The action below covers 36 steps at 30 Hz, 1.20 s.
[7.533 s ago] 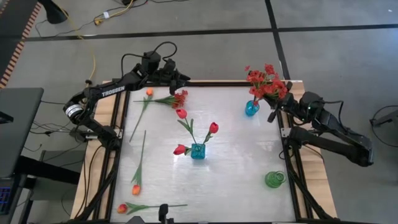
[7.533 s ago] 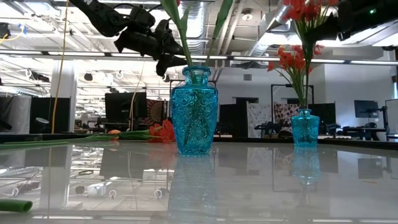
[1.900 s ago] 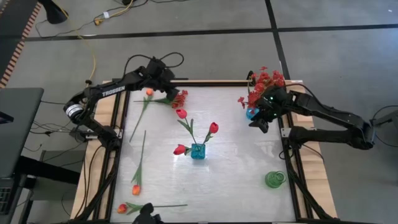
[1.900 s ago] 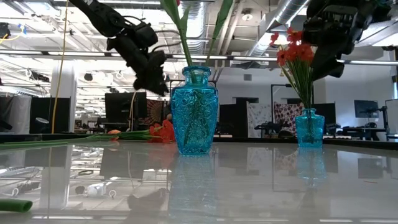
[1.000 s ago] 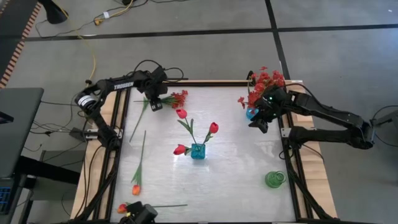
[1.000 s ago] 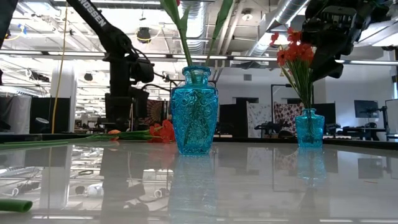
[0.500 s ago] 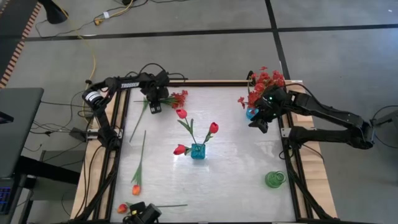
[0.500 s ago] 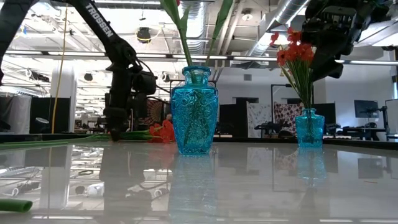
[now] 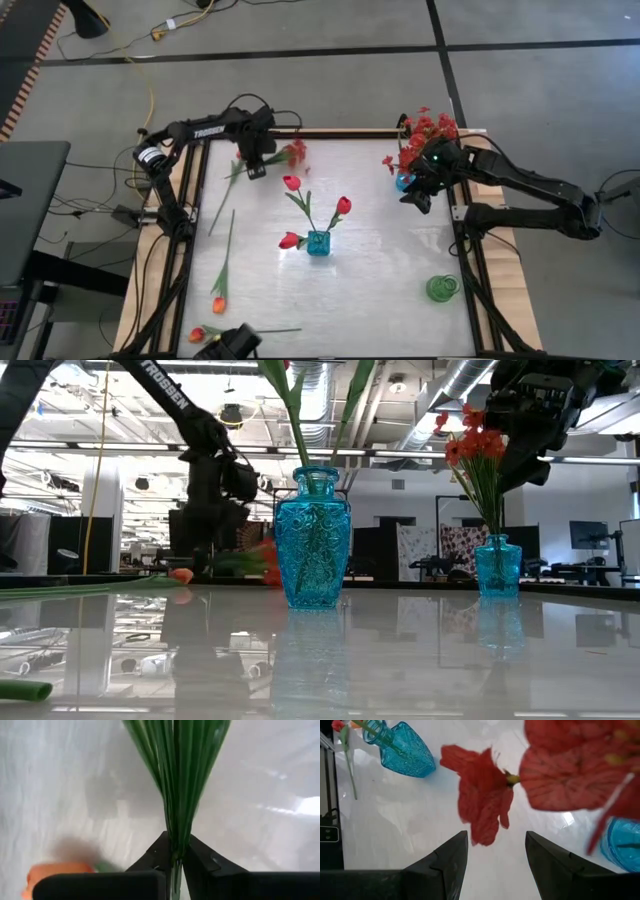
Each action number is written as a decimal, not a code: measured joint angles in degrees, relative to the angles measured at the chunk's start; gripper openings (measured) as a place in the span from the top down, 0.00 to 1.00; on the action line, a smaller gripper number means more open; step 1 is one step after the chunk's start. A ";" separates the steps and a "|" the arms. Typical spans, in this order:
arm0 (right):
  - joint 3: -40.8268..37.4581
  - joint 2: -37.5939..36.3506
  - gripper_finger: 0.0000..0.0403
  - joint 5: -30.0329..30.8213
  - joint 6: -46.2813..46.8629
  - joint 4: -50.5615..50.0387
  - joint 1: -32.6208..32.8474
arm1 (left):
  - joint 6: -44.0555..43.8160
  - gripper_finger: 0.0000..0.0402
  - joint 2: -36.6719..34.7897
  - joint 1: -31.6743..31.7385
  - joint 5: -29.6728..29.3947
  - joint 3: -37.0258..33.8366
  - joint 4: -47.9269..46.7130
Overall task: Sort flowers into vase by color
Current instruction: Put the orange flower into the top blue vase
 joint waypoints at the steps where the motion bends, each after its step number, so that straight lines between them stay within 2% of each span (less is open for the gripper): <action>1: 0.00 0.00 0.44 -0.01 -0.02 0.00 -0.01 | -0.08 0.95 0.00 -0.05 1.20 1.31 -1.10; 8: 0.00 0.00 0.44 -0.12 0.00 0.00 0.00 | 1.91 0.97 0.00 -0.10 9.25 10.88 -8.82; 15: 0.00 0.00 0.44 -2.63 0.68 0.07 0.62 | 4.65 0.96 -0.02 -0.09 23.13 16.72 -13.31; 24: 0.00 -0.04 0.44 -10.83 9.62 -0.77 3.96 | 6.88 0.96 -0.04 -0.17 39.09 18.84 -14.45; 30: 0.00 -0.04 0.44 -12.56 14.48 -2.21 5.30 | 8.30 0.96 -0.04 -0.20 45.74 19.99 -13.35; 36: 0.01 -0.04 0.44 -14.84 17.21 -2.36 6.06 | 8.88 0.96 -0.07 -0.20 56.86 22.15 -11.43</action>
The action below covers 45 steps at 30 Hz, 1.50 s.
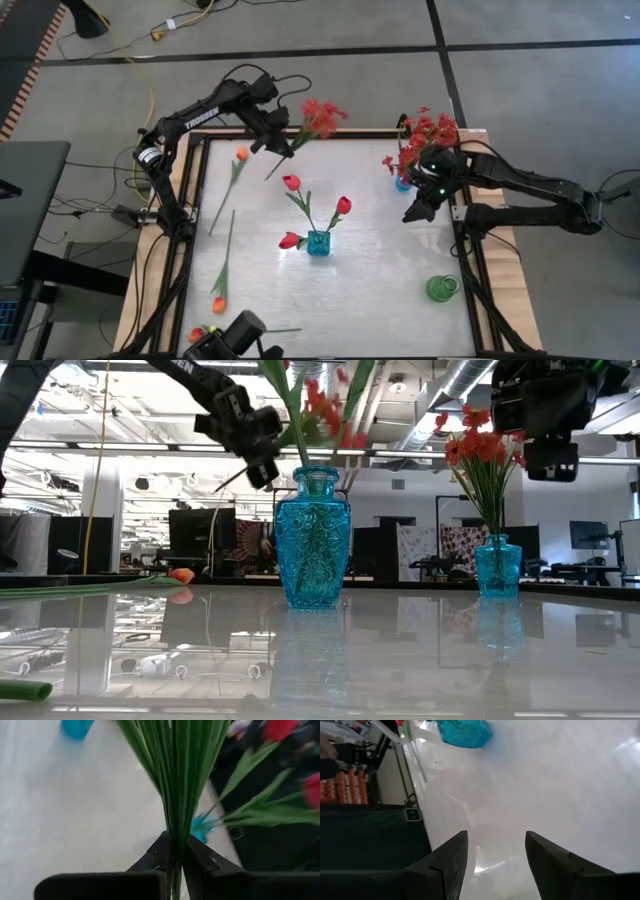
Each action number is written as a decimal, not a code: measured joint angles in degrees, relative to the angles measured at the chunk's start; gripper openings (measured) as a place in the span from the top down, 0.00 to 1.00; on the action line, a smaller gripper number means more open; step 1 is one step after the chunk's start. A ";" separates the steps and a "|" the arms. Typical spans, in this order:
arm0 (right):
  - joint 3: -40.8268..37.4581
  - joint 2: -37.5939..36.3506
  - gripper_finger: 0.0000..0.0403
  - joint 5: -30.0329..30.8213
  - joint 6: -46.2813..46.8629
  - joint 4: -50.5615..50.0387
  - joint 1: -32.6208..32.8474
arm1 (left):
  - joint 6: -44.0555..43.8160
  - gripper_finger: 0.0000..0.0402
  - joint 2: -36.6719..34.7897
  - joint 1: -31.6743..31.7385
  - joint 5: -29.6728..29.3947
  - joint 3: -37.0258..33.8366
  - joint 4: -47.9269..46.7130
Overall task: Sort flowers into vase by color
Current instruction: Put the orange flower into the top blue vase
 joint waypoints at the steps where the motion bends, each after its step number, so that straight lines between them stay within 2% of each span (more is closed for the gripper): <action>1: -0.01 -0.03 0.44 -0.71 0.25 -0.02 0.00 | 0.01 0.96 -0.02 -0.02 2.09 0.41 0.61; 5: 0.01 -0.09 0.44 -2.39 1.22 0.43 0.00 | -0.80 0.96 -0.07 -0.39 7.69 2.47 4.56; 13: 0.75 -0.35 0.44 -3.76 1.18 2.51 -0.02 | -12.74 0.96 -0.07 -5.65 7.43 4.75 23.73; 20: 6.98 -1.27 0.51 -2.43 -0.63 2.89 0.00 | -19.28 0.96 -0.07 -12.40 -2.39 4.82 40.25; 24: 10.24 -1.26 0.56 -1.54 -0.85 4.50 -0.07 | -25.80 0.96 -0.07 -15.69 -7.32 4.82 52.47; 29: 13.64 -1.24 0.58 -1.61 -0.89 9.95 0.00 | -35.82 0.96 -0.07 -18.82 -8.02 4.82 69.19; 32: 15.25 -1.16 0.57 -1.55 -2.63 17.99 0.00 | -42.22 0.96 -0.07 -20.31 -8.83 4.82 77.01; 35: 16.53 -1.16 0.57 0.93 -8.34 28.41 0.00 | -43.76 0.96 -0.07 -21.54 -12.28 4.82 78.89; 38: 17.74 -0.77 0.58 7.17 -13.68 35.85 0.00 | -44.60 0.96 -0.04 -22.22 -15.42 4.82 78.32; 42: 19.55 2.07 0.56 15.71 -19.19 39.01 -0.02 | -45.34 0.96 -0.04 -23.10 -20.28 4.82 76.88; 45: 20.86 6.05 0.52 16.20 -23.60 39.01 -0.02 | -45.28 0.96 -0.02 -23.58 -21.47 4.82 76.59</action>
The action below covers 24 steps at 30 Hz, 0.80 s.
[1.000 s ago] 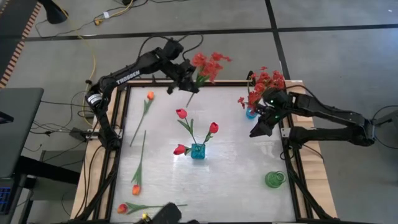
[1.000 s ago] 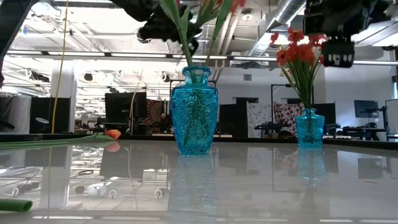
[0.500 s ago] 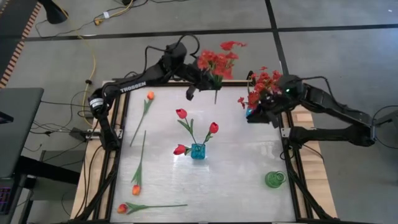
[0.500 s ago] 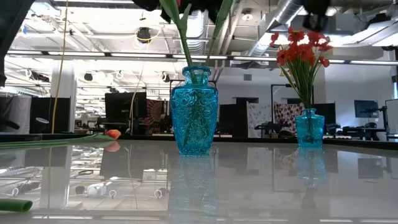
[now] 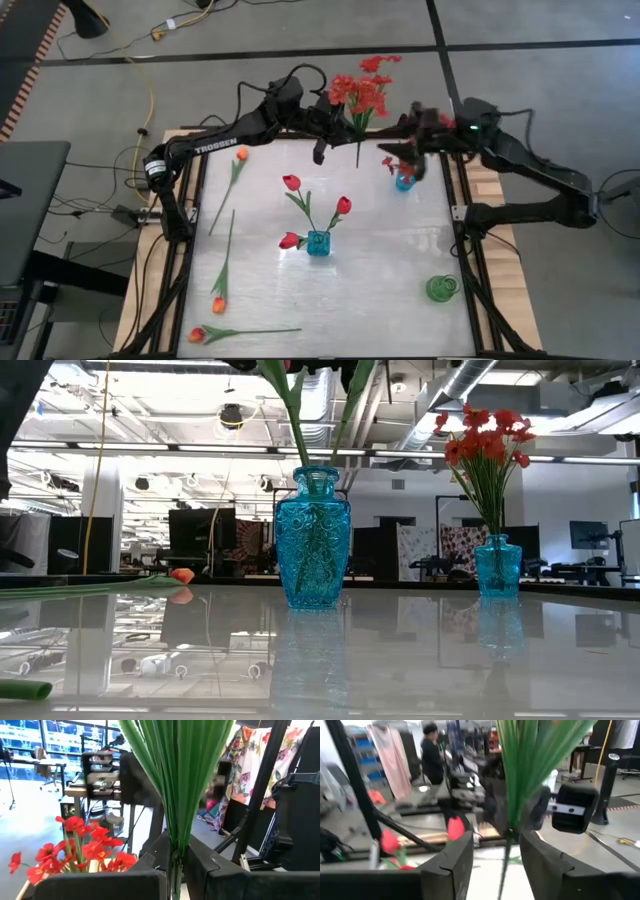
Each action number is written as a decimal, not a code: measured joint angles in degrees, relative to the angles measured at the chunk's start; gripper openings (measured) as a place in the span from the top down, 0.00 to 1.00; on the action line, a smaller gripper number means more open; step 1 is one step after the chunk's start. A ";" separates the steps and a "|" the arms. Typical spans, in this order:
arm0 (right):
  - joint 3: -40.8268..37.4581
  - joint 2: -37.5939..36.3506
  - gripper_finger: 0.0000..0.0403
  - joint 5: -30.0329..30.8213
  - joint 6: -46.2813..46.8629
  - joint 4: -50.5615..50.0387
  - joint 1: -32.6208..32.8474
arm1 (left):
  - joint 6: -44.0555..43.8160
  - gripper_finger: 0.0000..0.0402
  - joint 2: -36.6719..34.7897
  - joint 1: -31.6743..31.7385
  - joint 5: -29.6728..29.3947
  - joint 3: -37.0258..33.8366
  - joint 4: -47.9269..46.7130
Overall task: Sort flowers into vase by color
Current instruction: Put the orange flower into the top blue vase
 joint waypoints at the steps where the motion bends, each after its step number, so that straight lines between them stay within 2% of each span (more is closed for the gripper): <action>1: 0.63 1.52 0.50 -0.02 -0.88 0.05 0.00 | 0.00 0.96 0.00 -0.08 0.01 0.00 0.06; 5: 4.39 6.14 0.39 -0.15 -1.35 0.22 -0.03 | 0.01 0.96 0.00 -0.09 0.00 0.00 -1.08; 12: 8.38 9.30 0.24 -1.51 -2.06 0.17 -0.17 | -0.01 0.96 0.00 0.13 -0.10 0.00 -3.35; 16: 8.66 10.66 0.20 -1.53 -2.18 -0.13 -0.29 | 0.63 0.96 0.00 0.06 -0.89 0.00 -3.63; 24: 8.69 11.74 0.20 -0.95 -1.33 -1.04 -1.36 | 0.68 0.96 0.00 0.08 -2.03 0.00 -3.68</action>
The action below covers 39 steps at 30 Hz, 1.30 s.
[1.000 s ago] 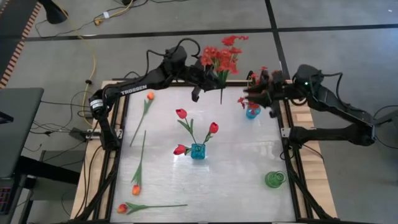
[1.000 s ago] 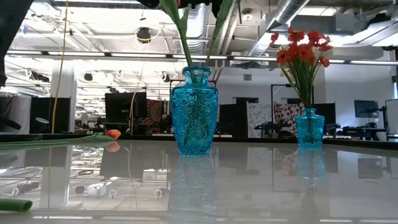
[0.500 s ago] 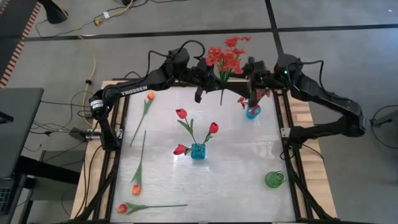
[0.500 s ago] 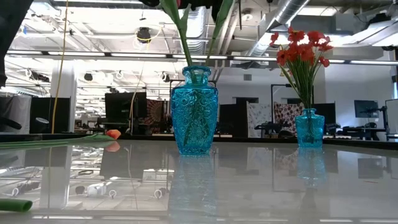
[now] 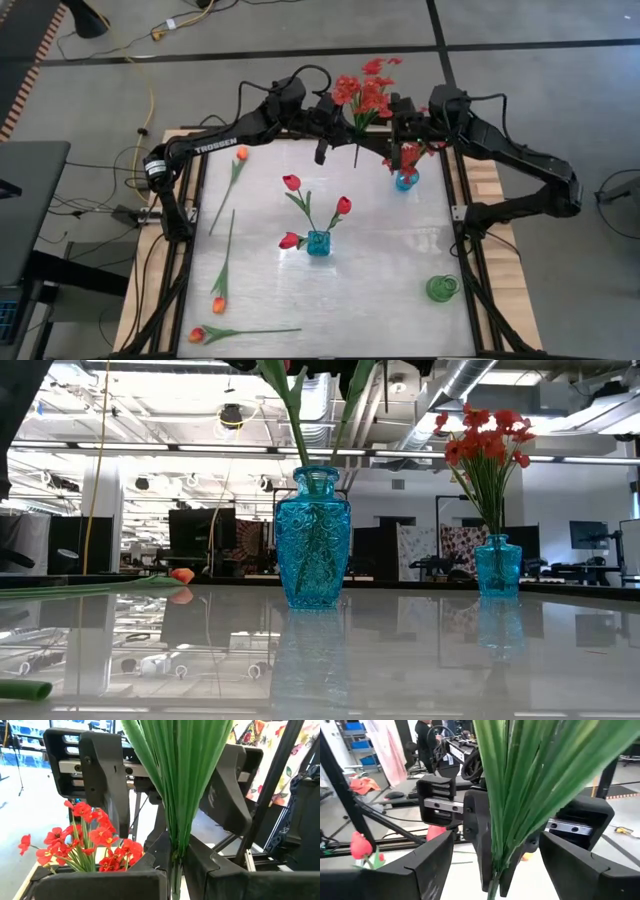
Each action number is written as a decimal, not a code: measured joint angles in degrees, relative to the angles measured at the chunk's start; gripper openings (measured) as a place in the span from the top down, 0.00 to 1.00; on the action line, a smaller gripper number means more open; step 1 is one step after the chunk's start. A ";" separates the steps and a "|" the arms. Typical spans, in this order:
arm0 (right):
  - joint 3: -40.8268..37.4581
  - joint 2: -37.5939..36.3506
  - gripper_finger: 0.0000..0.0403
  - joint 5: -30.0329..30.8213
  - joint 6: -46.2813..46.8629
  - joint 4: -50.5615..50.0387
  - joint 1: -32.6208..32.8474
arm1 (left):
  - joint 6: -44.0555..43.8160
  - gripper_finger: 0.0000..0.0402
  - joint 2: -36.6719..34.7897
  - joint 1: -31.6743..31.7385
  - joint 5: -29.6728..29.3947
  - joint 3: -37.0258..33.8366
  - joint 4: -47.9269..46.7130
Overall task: Sort flowers into vase by color
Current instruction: Put the orange flower into the top blue vase
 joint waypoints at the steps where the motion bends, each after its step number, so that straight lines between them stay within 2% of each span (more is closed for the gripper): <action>1: 0.00 0.10 0.20 0.15 0.00 0.21 0.01 | 0.00 0.96 0.00 0.00 -0.13 0.00 -0.01; 11: 0.00 1.03 0.22 2.24 0.19 2.78 0.09 | 1.40 0.96 0.00 -0.15 -4.28 -0.02 -0.62; 20: 0.00 1.05 0.35 4.64 0.17 2.32 0.09 | 1.38 0.96 0.00 -0.15 -5.94 -0.02 -0.65; 25: 0.00 1.05 0.48 7.07 0.10 2.31 0.07 | 0.96 0.96 0.00 -0.15 -5.94 -0.02 -0.65; 31: 0.00 1.01 0.73 7.02 0.00 2.19 -0.68 | 1.44 0.94 0.00 -0.07 -6.33 -0.02 -0.65; 35: 0.00 0.92 0.89 6.96 -0.59 2.06 -0.66 | 3.00 0.85 0.00 0.10 -6.51 -0.02 -0.64; 39: -0.02 0.09 0.91 6.94 -1.32 0.87 -0.69 | 2.42 0.73 -0.07 1.29 -5.91 -0.02 -1.13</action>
